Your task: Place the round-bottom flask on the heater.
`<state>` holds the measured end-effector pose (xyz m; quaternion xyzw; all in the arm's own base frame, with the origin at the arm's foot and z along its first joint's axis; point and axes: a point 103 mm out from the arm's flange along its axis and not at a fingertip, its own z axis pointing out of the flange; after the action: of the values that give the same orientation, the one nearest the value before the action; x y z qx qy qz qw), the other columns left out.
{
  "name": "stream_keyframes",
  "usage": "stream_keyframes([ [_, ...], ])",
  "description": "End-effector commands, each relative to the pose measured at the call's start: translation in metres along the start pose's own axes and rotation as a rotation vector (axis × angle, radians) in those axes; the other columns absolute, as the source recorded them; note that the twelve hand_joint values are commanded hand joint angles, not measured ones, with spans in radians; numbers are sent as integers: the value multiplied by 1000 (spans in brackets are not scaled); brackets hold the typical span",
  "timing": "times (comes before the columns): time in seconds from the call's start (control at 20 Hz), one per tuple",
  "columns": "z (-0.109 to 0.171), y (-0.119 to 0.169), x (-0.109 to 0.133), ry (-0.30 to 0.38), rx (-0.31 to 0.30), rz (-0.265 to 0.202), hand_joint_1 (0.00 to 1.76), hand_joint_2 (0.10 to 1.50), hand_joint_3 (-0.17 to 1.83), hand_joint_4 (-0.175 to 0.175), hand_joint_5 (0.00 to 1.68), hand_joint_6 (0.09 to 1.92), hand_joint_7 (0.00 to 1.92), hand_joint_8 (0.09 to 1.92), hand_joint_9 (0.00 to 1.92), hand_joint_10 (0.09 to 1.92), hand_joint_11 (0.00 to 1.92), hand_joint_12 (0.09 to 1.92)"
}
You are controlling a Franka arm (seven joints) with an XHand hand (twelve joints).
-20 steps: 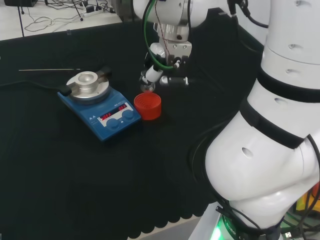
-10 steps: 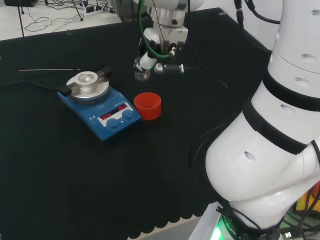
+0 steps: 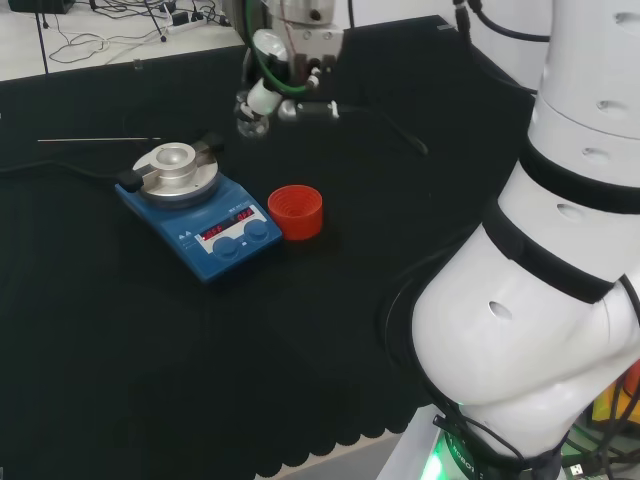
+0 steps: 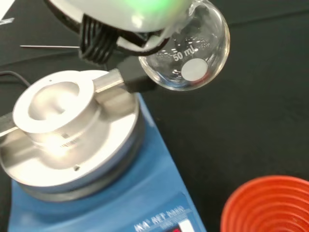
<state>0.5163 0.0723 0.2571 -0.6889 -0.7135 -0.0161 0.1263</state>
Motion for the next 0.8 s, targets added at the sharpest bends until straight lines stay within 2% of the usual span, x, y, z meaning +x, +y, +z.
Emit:
stream_keyframes([
  [0.05, 7, 28, 62, -13, 59, -99, 1141, 627, 796, 21, 1189, 887, 374, 659, 678, 562, 479, 1297],
  [0.4, 15, 46, 101, -26, 85, -161, 1142, 625, 800, 18, 1189, 889, 375, 660, 678, 562, 480, 1298],
  [0.8, 31, 58, 110, -36, 116, -180, 1142, 623, 805, 16, 1189, 891, 377, 660, 678, 562, 480, 1298],
])
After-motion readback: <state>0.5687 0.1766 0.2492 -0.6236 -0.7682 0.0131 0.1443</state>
